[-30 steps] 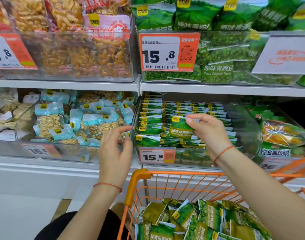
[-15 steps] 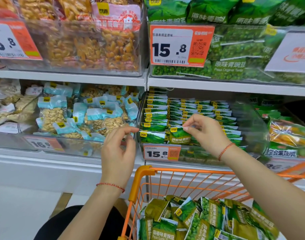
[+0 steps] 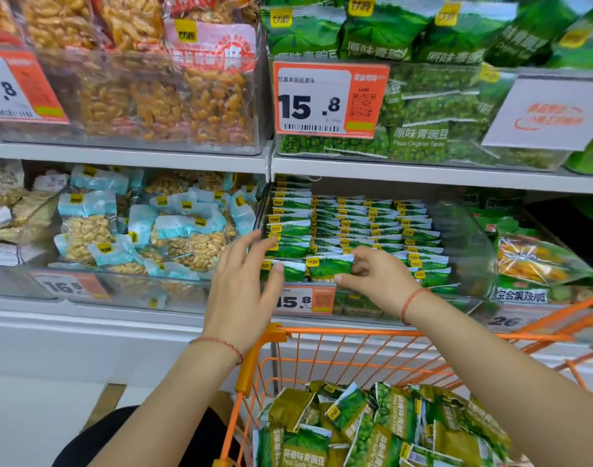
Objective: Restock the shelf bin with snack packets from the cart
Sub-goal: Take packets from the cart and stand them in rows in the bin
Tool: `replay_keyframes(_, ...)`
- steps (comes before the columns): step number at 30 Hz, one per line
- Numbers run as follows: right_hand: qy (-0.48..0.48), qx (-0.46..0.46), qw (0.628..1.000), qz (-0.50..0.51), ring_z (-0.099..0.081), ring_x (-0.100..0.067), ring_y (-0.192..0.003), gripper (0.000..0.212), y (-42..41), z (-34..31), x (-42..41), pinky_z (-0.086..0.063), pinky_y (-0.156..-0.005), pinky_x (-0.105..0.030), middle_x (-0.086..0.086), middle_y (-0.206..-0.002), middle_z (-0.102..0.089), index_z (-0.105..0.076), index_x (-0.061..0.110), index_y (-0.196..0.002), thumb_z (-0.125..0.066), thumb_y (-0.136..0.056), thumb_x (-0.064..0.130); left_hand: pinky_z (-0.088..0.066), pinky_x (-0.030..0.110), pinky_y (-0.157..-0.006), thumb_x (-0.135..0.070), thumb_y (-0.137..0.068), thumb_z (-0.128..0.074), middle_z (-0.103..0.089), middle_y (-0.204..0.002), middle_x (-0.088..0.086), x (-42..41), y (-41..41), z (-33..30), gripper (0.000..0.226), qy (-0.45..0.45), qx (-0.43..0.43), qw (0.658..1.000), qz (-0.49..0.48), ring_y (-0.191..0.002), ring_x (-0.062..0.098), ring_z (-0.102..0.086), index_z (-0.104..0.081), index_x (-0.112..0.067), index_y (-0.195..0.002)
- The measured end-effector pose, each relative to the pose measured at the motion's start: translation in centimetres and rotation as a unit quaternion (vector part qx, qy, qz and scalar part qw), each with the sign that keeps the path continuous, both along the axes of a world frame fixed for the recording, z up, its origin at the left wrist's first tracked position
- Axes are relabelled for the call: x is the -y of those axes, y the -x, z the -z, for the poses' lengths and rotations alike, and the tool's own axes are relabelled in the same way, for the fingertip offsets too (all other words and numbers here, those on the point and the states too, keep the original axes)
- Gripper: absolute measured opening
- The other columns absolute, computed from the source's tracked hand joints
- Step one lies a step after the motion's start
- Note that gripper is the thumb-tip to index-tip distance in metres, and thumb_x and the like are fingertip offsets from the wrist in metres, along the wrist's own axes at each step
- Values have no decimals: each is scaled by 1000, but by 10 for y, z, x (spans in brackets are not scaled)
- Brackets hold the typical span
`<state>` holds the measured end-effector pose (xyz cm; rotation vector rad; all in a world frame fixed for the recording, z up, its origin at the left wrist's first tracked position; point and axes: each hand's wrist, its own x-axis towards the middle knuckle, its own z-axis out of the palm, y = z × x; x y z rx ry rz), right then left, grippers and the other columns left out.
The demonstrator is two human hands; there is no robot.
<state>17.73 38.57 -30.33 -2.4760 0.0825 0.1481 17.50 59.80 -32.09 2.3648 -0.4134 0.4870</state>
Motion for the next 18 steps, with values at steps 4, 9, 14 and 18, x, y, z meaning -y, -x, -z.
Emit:
replay_keyframes(4,-54,44,997,30,-57,-17,-89,57,-9,2,3,-48,-79,-31,-2,-95,-59,-41,7,-136,-62,-90,33,-20,37,-112,-47,-94,-30,-42,-144,3,8,-18,4,52,-46,23,999,2,-138,20,-27,-57,-19,-127)
replay_keyframes(9,-260,93,950,145,-55,-26,-107,42,-41,-3,8,-53,-80,-35,-3,-103,-44,-38,7,-131,-56,-94,13,-32,41,-106,-35,-96,-38,-56,-126,6,13,-36,15,38,-54,75,995,31,-126,26,-44,-65,-12,-110)
replay_keyframes(14,-261,95,940,197,-55,-20,-101,42,-100,3,5,-54,-83,-35,-3,-107,-47,-43,10,-130,-59,-92,11,-25,25,-108,-28,-96,-42,-61,-117,3,8,-47,23,32,-3,87,994,60,-124,20,-44,-66,-11,-108)
replay_keyframes(18,-243,88,939,228,-60,-24,-101,42,-149,14,11,-52,-91,-41,-2,-99,-55,-51,4,-128,-63,-90,15,-33,18,-95,-24,-95,-48,-66,-103,1,1,-67,8,26,21,120,989,87,-103,18,-57,-69,-9,-99)
